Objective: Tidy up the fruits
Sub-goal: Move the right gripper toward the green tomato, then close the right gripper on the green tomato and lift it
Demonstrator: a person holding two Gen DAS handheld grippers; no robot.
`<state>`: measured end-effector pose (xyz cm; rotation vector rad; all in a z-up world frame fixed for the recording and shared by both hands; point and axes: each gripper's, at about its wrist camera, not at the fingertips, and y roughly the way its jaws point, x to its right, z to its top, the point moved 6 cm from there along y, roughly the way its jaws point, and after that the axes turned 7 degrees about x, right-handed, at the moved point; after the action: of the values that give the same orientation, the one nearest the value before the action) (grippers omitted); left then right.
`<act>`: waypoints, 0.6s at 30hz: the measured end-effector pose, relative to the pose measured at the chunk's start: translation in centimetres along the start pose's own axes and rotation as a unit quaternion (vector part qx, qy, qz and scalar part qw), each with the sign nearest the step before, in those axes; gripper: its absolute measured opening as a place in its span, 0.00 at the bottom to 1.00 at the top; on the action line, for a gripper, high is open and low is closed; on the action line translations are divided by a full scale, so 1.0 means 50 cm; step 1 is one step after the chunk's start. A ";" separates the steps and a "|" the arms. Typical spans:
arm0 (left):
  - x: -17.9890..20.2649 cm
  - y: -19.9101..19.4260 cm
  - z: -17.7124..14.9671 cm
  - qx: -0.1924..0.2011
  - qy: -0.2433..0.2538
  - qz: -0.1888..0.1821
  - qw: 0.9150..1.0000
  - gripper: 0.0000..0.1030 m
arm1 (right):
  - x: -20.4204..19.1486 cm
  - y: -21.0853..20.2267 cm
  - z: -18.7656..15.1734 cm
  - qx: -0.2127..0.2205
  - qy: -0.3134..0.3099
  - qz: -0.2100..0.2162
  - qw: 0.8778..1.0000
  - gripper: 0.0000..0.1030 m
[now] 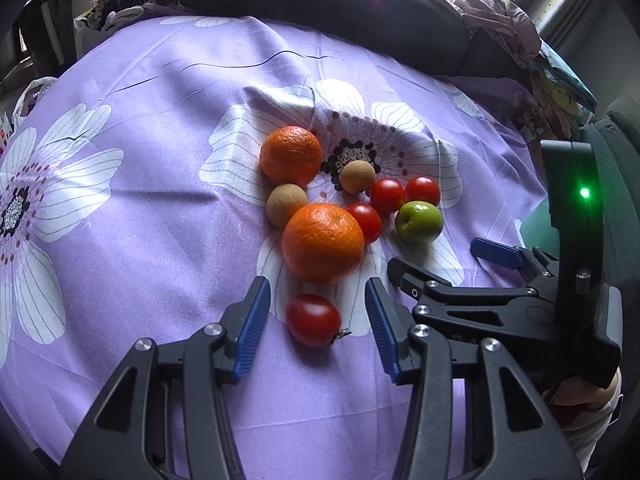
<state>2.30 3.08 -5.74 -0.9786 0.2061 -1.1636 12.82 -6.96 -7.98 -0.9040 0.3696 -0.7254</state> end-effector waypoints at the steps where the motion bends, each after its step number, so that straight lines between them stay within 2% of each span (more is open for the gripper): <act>1: 0.004 -0.008 0.003 0.004 0.001 -0.004 1.000 0.47 | 0.002 -0.001 0.001 0.002 0.003 0.004 1.000 1.00; 3: 0.011 -0.025 0.012 0.017 0.012 -0.002 1.000 0.46 | 0.010 -0.009 0.004 0.012 0.017 0.016 1.000 0.91; 4: 0.018 -0.039 0.019 0.028 0.014 -0.007 0.999 0.46 | 0.016 -0.018 0.006 0.019 0.023 0.025 0.999 0.79; 5: 0.026 -0.052 0.027 0.038 0.016 -0.012 0.999 0.46 | 0.020 -0.027 0.007 0.019 0.025 0.036 0.999 0.72; 7: 0.046 -0.074 0.047 0.057 0.021 -0.023 0.998 0.46 | 0.027 -0.057 0.011 0.027 0.028 0.056 0.998 0.68; 10: 0.075 -0.089 0.076 0.070 0.025 -0.045 0.996 0.46 | 0.038 -0.123 0.042 0.070 0.039 0.087 0.993 0.60; 13: 0.103 -0.065 0.090 0.059 0.021 -0.053 0.997 0.42 | 0.064 -0.162 0.085 0.099 0.098 0.147 0.979 0.59; 14: 0.110 -0.049 0.088 0.045 0.015 -0.061 0.997 0.35 | 0.073 -0.157 0.096 0.094 0.121 0.161 0.975 0.59; 15: 0.120 -0.031 0.085 0.030 0.009 -0.071 0.997 0.31 | 0.084 -0.148 0.104 0.083 0.138 0.162 0.974 0.58; 18: 0.149 0.015 0.069 -0.004 0.003 -0.095 0.995 0.28 | 0.087 -0.113 0.108 0.055 0.162 0.160 0.972 0.56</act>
<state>8.07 -1.27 -1.79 -1.0177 0.1250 -1.3398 16.68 -9.21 -0.21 -0.6013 0.7396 -0.5870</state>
